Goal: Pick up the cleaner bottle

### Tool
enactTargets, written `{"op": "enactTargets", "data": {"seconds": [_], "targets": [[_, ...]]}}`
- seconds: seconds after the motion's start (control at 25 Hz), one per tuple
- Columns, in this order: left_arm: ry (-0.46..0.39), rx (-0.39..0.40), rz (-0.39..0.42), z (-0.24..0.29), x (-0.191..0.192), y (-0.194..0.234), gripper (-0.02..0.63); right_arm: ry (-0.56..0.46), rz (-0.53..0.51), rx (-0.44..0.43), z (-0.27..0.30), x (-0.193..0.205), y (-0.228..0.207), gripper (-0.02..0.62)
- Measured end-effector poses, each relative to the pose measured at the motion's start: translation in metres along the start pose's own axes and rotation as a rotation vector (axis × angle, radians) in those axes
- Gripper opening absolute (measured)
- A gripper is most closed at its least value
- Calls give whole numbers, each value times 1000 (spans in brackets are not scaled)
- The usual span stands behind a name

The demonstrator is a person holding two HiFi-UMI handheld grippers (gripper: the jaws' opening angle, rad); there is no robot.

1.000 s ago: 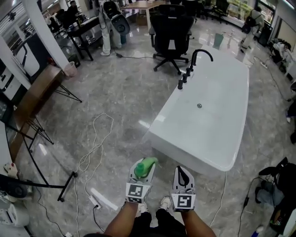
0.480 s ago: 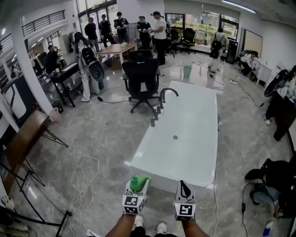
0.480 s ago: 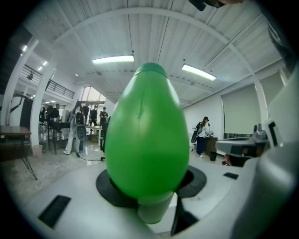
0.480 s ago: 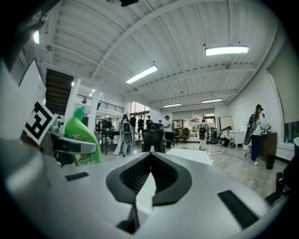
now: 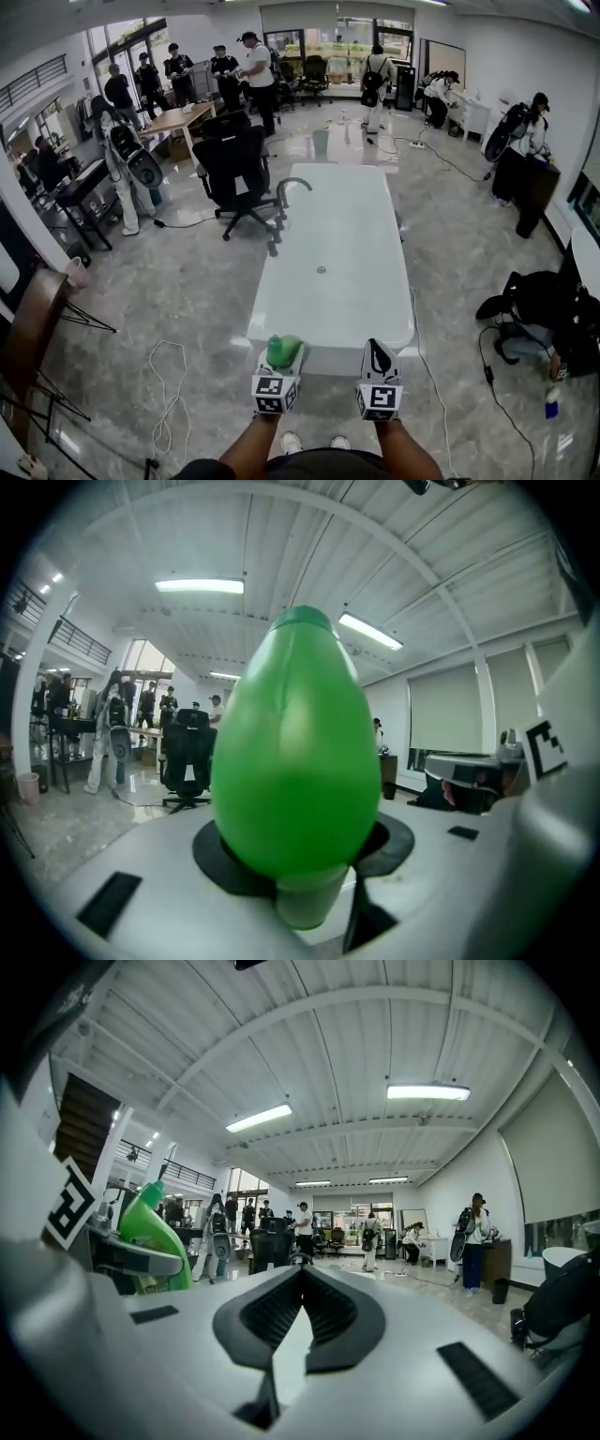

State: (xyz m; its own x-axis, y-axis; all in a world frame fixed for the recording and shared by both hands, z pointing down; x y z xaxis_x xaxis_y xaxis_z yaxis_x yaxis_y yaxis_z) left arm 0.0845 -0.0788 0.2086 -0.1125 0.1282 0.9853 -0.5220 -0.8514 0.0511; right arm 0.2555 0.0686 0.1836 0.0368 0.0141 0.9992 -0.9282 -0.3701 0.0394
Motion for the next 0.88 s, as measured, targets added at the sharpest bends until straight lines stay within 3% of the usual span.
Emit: {"op": "enactTargets", "data": {"seconds": [0.36, 0.88], "targets": [[-13, 59, 33, -5, -9, -13, 186, 9, -30, 27, -12, -13, 12, 17], [-1, 40, 53, -3, -10, -5, 186, 8, -50, 1, 0, -11, 24, 17]]}}
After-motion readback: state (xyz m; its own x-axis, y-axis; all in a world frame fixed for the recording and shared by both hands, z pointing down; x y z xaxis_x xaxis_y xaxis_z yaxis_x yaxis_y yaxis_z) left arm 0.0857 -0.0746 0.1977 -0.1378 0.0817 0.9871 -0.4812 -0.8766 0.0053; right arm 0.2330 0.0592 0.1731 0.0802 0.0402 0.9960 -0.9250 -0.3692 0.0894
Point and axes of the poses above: the fingertips, and each gripper's own axes: z forward along the fingers, y to its left, x out of its underside, the point moved 6 cm from there along -z, backward along the fingers, and after that the axes turned 3 degrees about z, right-handed, at the moved point
